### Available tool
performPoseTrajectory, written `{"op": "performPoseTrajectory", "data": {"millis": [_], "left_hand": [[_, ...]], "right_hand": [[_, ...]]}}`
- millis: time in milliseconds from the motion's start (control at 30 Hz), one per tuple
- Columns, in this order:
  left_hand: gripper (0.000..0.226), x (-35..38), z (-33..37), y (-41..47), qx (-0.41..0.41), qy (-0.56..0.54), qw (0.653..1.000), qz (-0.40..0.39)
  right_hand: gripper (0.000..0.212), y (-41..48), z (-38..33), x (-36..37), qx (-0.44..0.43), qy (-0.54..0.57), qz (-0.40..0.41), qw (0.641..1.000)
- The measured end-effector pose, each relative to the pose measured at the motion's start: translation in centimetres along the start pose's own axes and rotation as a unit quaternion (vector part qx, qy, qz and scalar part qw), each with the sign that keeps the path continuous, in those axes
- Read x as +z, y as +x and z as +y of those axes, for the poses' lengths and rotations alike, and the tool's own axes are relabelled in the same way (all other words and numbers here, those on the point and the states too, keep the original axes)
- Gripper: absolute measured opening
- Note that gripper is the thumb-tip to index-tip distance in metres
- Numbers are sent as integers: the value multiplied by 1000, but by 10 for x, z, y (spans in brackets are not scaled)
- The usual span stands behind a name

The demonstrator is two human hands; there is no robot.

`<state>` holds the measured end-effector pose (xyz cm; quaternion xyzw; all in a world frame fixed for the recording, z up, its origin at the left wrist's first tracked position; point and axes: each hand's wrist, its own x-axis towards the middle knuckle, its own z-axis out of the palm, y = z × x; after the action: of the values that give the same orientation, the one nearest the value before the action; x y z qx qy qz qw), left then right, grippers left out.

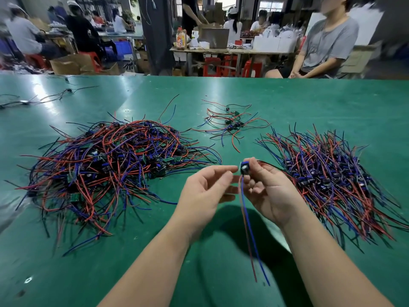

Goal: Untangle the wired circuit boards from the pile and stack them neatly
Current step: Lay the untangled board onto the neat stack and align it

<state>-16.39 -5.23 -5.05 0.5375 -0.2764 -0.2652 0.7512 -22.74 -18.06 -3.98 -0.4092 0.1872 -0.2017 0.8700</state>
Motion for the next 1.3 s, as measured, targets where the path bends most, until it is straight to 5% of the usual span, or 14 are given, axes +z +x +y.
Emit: {"op": "performPoseTrajectory", "data": {"millis": [133, 267, 433, 933, 1300], "left_hand": [[18, -2, -2, 0, -109, -3, 994, 26], [8, 3, -8, -1, -184, -24, 981, 61], [10, 2, -8, 1, -210, -50, 974, 69], [10, -4, -6, -2, -146, 156, 977, 5], [12, -6, -6, -4, -154, 161, 974, -36]], "right_hand": [[13, 0, 1, -12, 21, -248, -38, 968], [12, 3, 3, -14, -1, -299, -12, 954], [14, 3, -3, -16, 17, -241, 19, 970], [10, 9, -35, -40, -35, -26, 170, 985], [23, 14, -35, -48, -46, -36, 217, 974]]}}
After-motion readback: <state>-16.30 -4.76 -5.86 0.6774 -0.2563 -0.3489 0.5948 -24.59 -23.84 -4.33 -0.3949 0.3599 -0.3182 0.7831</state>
